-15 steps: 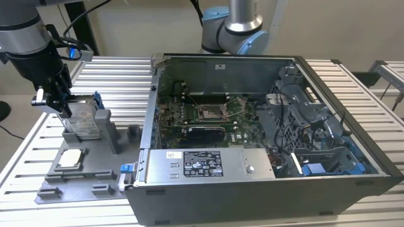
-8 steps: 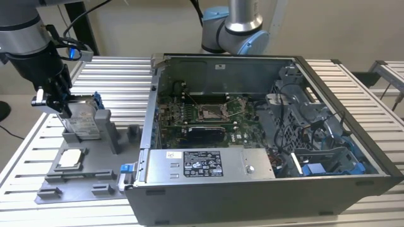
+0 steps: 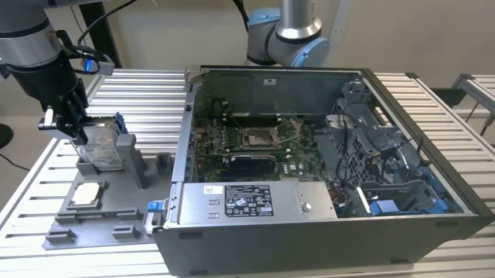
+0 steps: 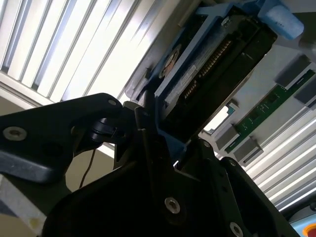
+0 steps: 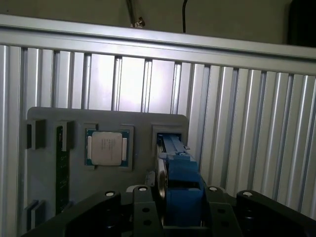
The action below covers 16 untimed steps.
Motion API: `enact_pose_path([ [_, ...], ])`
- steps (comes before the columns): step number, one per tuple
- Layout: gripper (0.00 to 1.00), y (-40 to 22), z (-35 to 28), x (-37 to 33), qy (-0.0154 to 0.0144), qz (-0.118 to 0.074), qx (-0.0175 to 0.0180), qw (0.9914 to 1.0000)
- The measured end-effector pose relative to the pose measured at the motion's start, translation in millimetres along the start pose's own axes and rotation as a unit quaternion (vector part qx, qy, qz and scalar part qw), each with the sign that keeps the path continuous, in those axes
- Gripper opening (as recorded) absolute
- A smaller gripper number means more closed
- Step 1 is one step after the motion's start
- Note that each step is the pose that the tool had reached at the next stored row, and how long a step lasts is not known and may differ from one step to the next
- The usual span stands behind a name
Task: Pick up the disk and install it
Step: 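Pick up the disk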
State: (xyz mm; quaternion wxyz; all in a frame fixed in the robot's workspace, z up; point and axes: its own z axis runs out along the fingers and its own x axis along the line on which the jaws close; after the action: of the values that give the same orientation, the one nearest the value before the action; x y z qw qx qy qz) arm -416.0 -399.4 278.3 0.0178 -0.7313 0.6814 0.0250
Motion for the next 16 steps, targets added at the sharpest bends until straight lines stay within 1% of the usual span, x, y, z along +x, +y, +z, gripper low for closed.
enact_pose_path([
  [9,1.00,0.1,-0.7,0.1,0.0000,0.000,0.0001,1.00000],
  [11,1.00,0.0,-3.9,-0.1,-0.0001,0.000,0.0002,1.00000],
  [15,1.00,0.1,-16.0,-0.8,-0.0001,0.000,0.0001,1.00000],
  [16,1.00,0.1,-17.5,-0.9,0.0000,0.000,0.0000,1.00000],
])
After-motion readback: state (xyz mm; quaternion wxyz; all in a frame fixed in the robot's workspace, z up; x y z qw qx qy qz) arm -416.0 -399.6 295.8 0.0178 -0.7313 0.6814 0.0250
